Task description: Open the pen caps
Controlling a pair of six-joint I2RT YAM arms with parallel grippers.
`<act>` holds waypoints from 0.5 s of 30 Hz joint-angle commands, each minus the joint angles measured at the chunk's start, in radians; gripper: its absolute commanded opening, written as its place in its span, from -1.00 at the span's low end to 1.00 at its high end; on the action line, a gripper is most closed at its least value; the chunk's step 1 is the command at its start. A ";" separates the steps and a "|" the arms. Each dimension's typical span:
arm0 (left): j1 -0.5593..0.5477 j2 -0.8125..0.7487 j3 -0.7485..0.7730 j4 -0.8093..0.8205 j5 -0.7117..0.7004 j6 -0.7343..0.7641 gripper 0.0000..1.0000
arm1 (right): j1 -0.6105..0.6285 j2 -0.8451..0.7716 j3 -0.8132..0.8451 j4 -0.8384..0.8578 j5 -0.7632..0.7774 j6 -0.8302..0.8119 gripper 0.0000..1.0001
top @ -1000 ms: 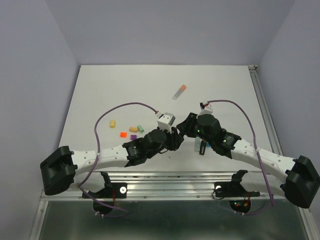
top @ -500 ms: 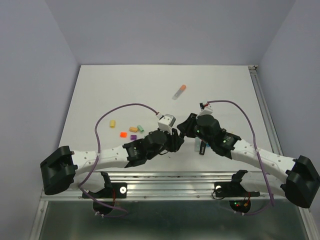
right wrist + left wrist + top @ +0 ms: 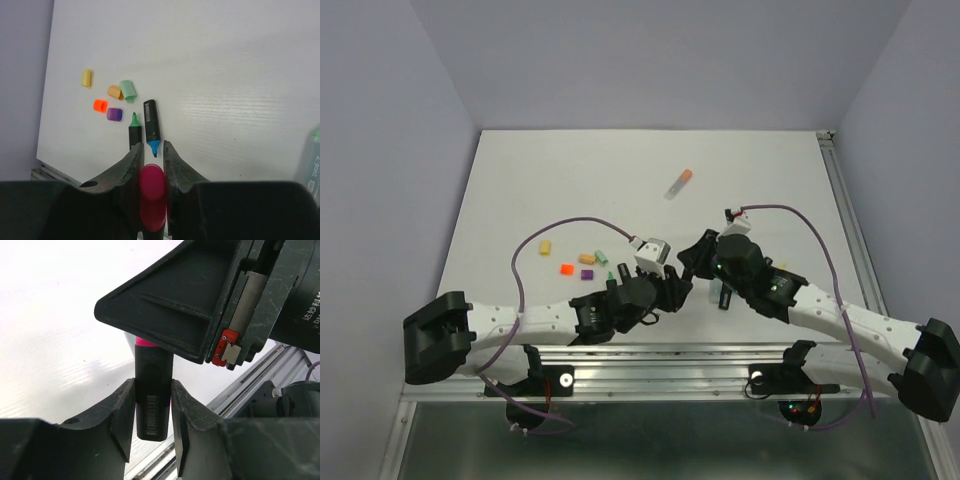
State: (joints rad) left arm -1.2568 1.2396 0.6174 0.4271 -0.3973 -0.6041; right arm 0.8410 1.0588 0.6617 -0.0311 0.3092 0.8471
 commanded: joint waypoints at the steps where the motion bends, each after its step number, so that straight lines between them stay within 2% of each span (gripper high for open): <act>1: -0.099 -0.005 -0.065 -0.085 -0.017 -0.068 -1.00 | -0.028 -0.046 0.124 0.074 0.299 -0.029 -0.99; 5: -0.170 0.032 -0.090 -0.108 -0.023 -0.169 -1.00 | -0.137 -0.016 0.254 0.083 0.283 -0.161 -0.99; 8: -0.245 0.040 -0.091 -0.122 -0.038 -0.218 -1.00 | -0.314 0.049 0.308 0.089 0.101 -0.172 -0.98; 10: -0.300 0.040 -0.085 -0.140 -0.050 -0.265 -1.00 | -0.391 0.105 0.334 0.143 0.061 -0.200 -0.99; 14: -0.374 0.047 -0.079 -0.137 -0.043 -0.310 -1.00 | -0.462 0.193 0.386 0.167 0.033 -0.212 -0.99; 15: -0.378 0.050 -0.062 -0.187 -0.060 -0.331 -1.00 | -0.474 0.199 0.394 0.166 0.016 -0.209 -0.99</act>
State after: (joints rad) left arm -1.6054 1.2953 0.5354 0.3340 -0.4431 -0.8478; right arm 0.3904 1.2240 0.9859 0.0284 0.3408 0.6830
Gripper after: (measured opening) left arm 0.035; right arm 0.251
